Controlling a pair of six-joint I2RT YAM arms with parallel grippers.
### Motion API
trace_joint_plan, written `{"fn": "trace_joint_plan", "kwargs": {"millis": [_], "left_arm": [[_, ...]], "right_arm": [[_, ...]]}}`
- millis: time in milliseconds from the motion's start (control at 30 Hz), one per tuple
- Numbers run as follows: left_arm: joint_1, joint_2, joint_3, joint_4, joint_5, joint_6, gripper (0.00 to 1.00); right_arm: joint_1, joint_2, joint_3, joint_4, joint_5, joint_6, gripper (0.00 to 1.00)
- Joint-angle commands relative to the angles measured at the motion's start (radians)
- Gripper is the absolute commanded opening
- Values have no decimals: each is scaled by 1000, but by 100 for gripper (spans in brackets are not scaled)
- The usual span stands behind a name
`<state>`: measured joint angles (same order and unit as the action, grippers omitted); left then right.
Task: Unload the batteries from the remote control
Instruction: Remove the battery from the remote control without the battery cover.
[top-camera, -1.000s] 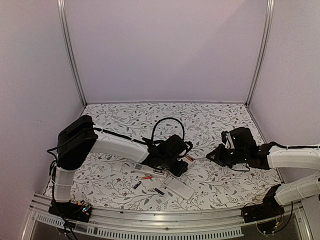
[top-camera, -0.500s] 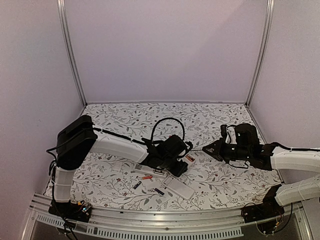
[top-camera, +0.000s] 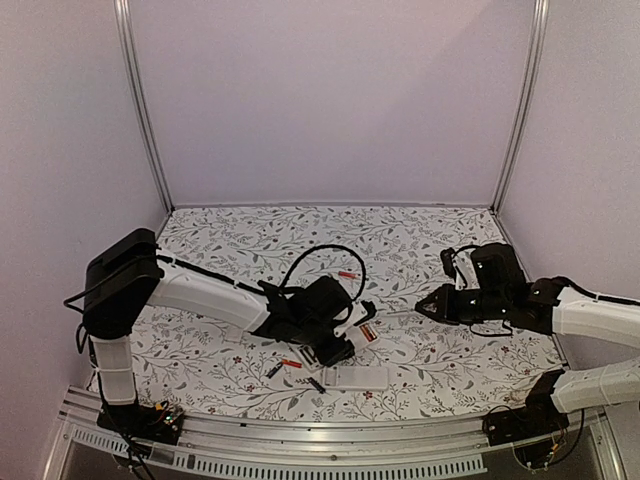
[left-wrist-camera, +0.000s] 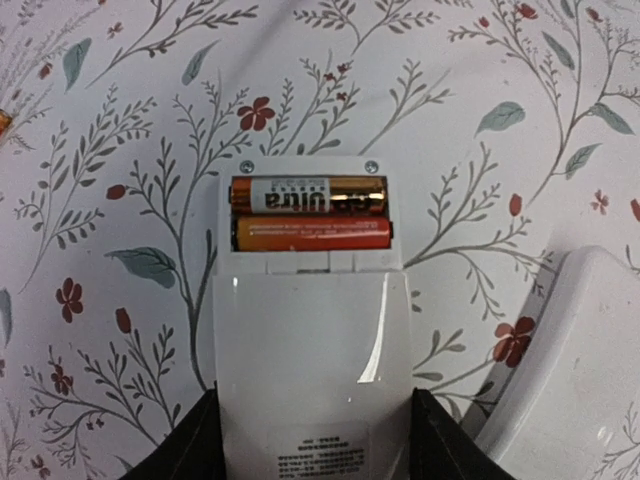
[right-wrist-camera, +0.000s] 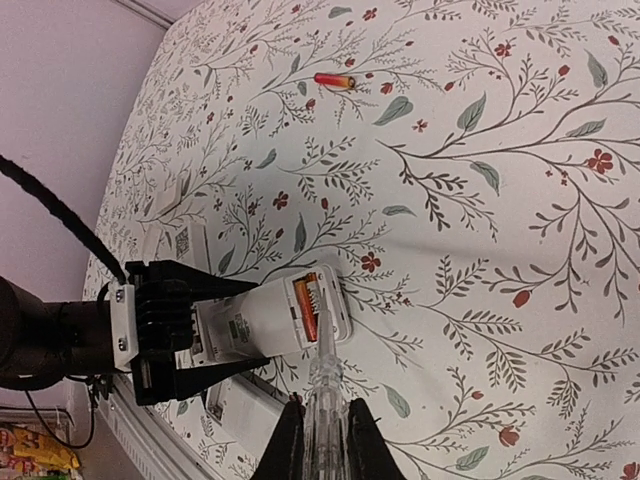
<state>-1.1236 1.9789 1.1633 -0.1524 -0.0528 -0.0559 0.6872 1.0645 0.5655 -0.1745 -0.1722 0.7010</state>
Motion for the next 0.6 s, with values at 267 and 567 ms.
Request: {"fn": "trace_joint_plan", "kwargs": {"millis": [267,567], "left_arm": [[0,22,-12,-90,114,229,31],[-10,43,-19,-84,85,254,31]], "right_arm": [[21,51,39,-47,-173,-227,0],[38,108,50,-53,-146,-231,0]]}}
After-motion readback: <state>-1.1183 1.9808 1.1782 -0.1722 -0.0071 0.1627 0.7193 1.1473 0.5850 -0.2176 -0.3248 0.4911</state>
